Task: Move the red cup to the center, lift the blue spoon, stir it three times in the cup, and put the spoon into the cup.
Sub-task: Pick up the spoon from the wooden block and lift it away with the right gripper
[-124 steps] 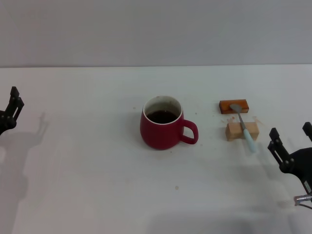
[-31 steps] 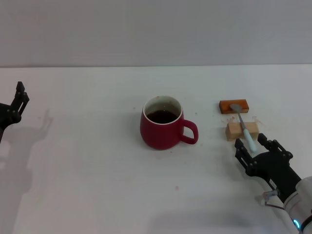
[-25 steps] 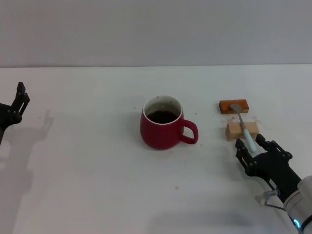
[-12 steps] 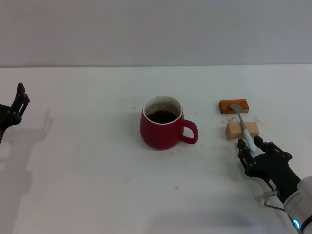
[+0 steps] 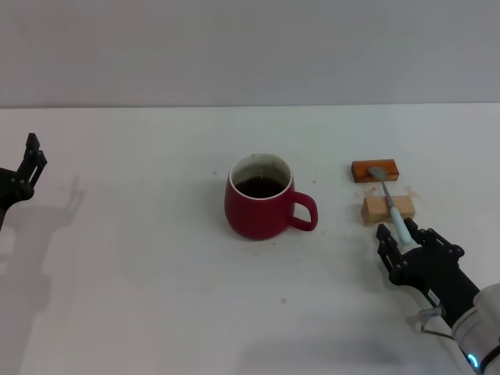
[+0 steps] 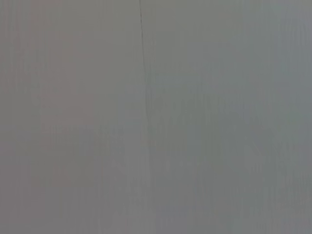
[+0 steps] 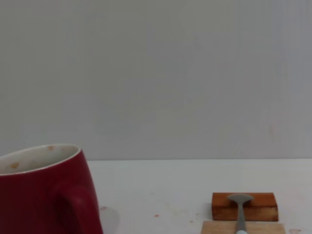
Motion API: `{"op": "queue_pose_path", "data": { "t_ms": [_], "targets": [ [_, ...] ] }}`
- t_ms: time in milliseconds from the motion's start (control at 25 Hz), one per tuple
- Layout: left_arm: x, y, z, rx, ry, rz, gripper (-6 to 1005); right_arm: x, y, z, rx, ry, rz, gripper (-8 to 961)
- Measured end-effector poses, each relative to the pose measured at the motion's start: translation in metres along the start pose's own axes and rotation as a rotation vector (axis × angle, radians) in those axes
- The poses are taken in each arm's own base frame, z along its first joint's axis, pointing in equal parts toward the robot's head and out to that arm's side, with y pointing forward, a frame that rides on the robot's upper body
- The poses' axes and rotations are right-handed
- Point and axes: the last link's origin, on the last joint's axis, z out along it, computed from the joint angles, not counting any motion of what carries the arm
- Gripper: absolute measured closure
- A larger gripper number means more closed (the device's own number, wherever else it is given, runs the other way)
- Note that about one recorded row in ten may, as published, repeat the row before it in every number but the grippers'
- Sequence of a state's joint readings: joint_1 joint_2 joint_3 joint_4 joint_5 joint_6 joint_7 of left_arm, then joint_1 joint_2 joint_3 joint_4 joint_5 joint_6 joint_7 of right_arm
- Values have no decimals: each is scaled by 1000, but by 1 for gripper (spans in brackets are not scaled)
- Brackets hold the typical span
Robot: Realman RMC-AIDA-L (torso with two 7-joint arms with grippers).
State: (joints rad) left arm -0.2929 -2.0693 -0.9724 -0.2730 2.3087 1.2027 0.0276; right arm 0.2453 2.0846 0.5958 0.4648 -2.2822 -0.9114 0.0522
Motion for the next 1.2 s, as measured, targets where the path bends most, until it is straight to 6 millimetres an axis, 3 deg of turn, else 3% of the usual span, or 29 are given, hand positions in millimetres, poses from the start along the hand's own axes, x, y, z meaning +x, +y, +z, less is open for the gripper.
{"op": "queue_pose_path", "data": {
  "t_ms": [920, 1200],
  "targets": [
    [0, 0, 0, -3, 0, 1, 144, -3, 0, 4, -5, -4, 0, 537],
    [0, 0, 0, -3, 0, 1, 144, -2, -1, 4, 4, 1, 8, 594]
  ]
}}
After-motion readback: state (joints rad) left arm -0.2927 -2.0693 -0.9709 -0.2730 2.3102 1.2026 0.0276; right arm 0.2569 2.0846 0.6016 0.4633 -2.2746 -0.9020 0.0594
